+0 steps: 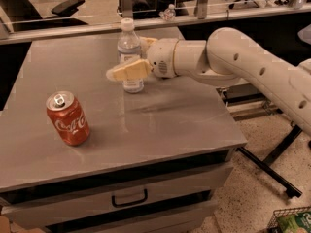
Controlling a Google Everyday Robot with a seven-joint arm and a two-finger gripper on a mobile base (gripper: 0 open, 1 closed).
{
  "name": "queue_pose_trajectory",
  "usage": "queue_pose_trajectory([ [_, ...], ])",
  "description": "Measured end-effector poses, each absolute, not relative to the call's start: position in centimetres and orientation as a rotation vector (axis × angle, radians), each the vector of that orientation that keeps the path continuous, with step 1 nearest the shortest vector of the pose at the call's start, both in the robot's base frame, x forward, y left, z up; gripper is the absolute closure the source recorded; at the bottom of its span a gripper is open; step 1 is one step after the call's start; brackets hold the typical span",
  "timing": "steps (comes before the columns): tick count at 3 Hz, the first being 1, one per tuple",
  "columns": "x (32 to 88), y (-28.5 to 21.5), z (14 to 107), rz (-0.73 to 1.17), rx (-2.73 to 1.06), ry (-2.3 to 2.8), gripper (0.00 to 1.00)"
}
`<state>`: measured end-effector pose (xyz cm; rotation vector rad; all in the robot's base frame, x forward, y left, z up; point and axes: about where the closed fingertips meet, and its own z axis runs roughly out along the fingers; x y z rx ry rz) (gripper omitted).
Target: Pick blue plastic bottle
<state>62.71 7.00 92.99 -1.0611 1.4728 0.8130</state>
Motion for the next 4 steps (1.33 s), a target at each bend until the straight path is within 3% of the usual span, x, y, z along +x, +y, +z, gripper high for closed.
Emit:
queue_pose_trajectory([
  [2, 63.1, 8.7, 94.3, 0.864, -1.045, 1.395, 0.62],
  [3, 63.0, 7.1, 96.6, 0.842, -0.998, 1.353, 0.85],
  [4, 63.0, 4.5, 99.2, 0.836, -0.947, 1.277, 1.0],
])
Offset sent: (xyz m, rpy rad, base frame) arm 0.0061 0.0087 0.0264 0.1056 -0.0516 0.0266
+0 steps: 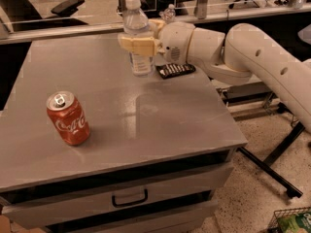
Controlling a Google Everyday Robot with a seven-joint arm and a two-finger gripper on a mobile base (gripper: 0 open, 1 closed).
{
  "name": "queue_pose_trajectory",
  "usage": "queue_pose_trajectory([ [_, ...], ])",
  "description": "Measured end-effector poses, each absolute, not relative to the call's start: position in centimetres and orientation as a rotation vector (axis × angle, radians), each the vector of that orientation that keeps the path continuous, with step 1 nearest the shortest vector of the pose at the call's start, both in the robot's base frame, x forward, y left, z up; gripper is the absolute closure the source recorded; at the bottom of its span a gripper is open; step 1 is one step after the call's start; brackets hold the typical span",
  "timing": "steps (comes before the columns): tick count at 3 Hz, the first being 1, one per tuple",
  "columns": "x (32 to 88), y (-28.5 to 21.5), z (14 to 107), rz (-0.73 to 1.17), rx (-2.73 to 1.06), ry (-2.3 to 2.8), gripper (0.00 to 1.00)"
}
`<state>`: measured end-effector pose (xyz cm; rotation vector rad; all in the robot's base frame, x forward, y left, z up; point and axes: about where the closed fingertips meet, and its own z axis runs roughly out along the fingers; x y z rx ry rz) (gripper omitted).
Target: Pick blue plastic bottle
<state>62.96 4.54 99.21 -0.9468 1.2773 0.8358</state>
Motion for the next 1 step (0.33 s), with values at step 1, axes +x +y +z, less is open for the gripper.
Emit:
queue_pose_trajectory([
  [1, 62.96, 4.55, 99.22, 0.836, -0.947, 1.277, 1.0],
])
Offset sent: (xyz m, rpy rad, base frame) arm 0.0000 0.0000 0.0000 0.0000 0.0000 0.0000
